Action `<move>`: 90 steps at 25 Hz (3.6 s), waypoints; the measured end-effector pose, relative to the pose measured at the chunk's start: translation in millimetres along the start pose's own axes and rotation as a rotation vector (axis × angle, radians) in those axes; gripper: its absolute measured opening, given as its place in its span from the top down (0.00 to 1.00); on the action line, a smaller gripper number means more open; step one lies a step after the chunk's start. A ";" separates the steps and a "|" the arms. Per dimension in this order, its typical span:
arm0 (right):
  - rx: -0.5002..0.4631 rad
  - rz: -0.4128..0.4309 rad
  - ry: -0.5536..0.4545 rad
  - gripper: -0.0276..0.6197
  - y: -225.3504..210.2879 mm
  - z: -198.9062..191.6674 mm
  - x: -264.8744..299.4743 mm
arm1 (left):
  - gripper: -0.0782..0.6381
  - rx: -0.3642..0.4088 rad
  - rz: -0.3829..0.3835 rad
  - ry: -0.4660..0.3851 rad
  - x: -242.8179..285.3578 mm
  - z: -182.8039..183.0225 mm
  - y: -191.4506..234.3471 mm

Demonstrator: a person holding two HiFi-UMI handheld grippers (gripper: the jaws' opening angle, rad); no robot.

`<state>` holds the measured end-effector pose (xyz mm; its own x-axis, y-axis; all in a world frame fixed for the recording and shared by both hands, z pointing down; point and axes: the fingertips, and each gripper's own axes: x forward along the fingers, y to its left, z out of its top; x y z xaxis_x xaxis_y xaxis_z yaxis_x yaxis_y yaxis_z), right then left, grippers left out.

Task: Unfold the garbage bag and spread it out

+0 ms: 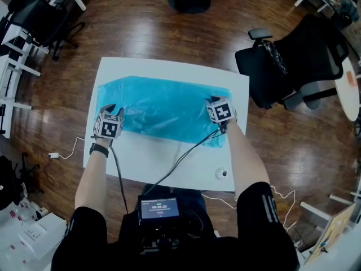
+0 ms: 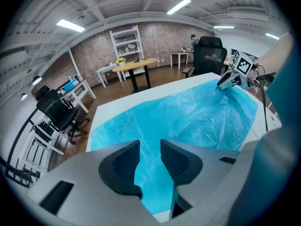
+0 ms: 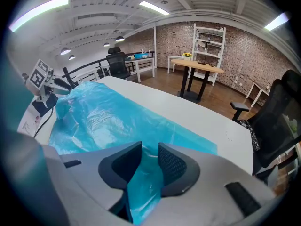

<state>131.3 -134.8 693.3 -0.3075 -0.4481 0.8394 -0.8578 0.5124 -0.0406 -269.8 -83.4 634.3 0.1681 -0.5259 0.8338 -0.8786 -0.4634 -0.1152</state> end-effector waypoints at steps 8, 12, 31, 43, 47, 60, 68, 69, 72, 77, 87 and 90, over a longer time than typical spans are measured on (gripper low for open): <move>-0.013 0.000 -0.013 0.73 1.8 2.3 -0.7 | 0.69 0.006 0.028 0.128 31.9 -35.3 23.3; -0.015 -0.006 0.000 0.73 -2.4 -4.6 2.0 | 0.69 -0.003 0.031 0.150 33.8 -41.5 27.4; -0.001 -0.001 -0.035 0.73 5.2 2.8 -2.7 | 0.69 -0.029 0.086 0.089 50.6 31.0 83.0; -0.041 0.005 -0.041 0.73 0.5 2.8 -5.0 | 0.69 -0.034 0.073 0.169 86.7 27.2 78.5; -0.035 -0.005 -0.044 0.73 -9.7 5.9 -3.6 | 0.69 -0.033 0.073 0.162 92.1 36.0 79.0; -0.049 -0.015 -0.026 0.73 -50.8 27.1 6.5 | 0.69 -0.024 0.072 0.128 113.9 73.9 77.2; -0.061 -0.007 -0.028 0.73 -68.0 43.7 16.4 | 0.69 -0.035 0.077 0.108 122.9 87.8 80.2; -0.060 -0.006 -0.031 0.73 -69.8 45.3 17.6 | 0.69 -0.035 0.079 0.108 124.3 89.7 80.7; -0.058 0.001 -0.037 0.73 -72.9 48.7 20.7 | 0.69 -0.039 0.083 0.110 127.2 93.1 82.2; -0.060 0.006 -0.038 0.73 -76.2 53.5 22.4 | 0.69 -0.032 0.088 0.119 128.8 97.4 84.0; -0.068 0.033 -0.064 0.74 -74.9 57.6 16.8 | 0.69 0.106 0.130 0.040 110.4 142.0 94.3; -0.075 0.030 -0.082 0.74 -77.1 64.9 13.7 | 0.69 0.165 0.114 0.060 117.9 150.5 91.7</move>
<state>166.5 -227.9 672.8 -0.3682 -0.4884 0.7911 -0.8153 0.5787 -0.0222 -263.3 -295.2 640.7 0.0405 -0.5403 0.8405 -0.8045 -0.5165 -0.2933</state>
